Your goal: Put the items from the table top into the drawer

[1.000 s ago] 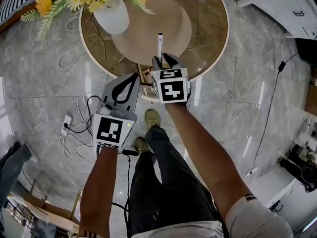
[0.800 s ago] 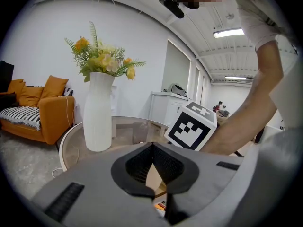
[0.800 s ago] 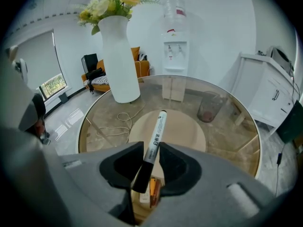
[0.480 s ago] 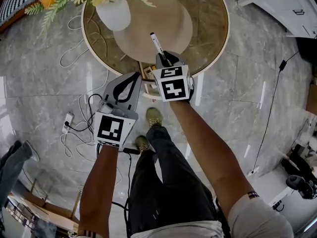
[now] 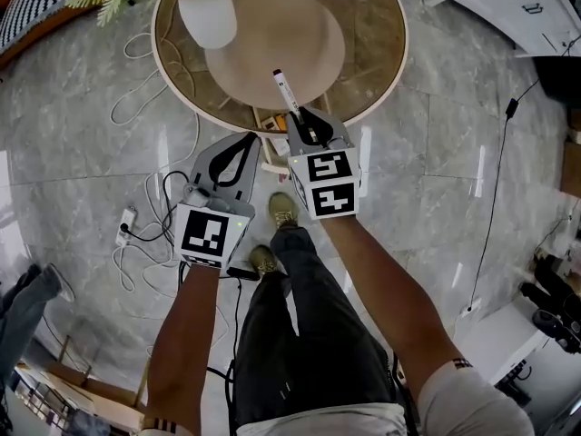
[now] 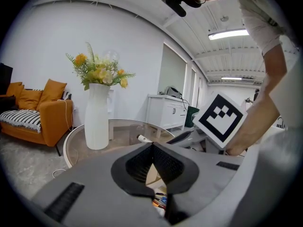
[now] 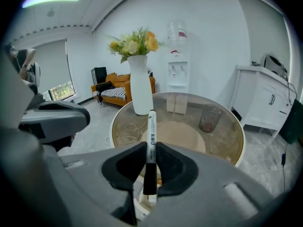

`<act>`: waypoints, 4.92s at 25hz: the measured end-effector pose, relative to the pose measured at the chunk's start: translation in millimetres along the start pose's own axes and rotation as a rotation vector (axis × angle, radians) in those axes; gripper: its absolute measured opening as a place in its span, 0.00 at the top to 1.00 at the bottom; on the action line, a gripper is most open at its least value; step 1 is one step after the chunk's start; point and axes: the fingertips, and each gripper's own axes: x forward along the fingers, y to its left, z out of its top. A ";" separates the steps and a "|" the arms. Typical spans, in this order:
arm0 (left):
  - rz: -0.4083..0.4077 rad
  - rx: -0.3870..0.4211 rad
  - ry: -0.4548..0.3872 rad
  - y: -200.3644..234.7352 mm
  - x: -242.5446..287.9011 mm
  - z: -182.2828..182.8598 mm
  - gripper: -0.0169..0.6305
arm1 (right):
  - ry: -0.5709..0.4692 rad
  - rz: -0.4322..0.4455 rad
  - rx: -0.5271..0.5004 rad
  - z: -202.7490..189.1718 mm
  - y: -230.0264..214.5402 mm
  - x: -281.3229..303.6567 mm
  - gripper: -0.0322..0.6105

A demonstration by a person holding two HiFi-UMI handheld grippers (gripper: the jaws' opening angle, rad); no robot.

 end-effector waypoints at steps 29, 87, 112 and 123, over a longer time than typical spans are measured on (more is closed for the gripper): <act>-0.066 -0.003 0.036 -82.4 -85.7 -68.2 0.97 | 0.132 -0.012 -0.001 -163.2 56.1 -102.6 0.85; -0.024 -0.076 0.101 -17.0 6.8 -201.1 0.97 | 0.341 0.069 -0.156 -259.8 -15.8 122.4 0.85; -0.013 0.012 -0.092 -91.9 -151.6 90.5 0.97 | -0.327 0.208 -0.035 52.2 90.8 -221.5 0.95; -0.050 0.020 -0.249 -152.3 -215.1 209.9 0.97 | -0.572 0.349 -0.116 126.7 139.4 -365.6 0.95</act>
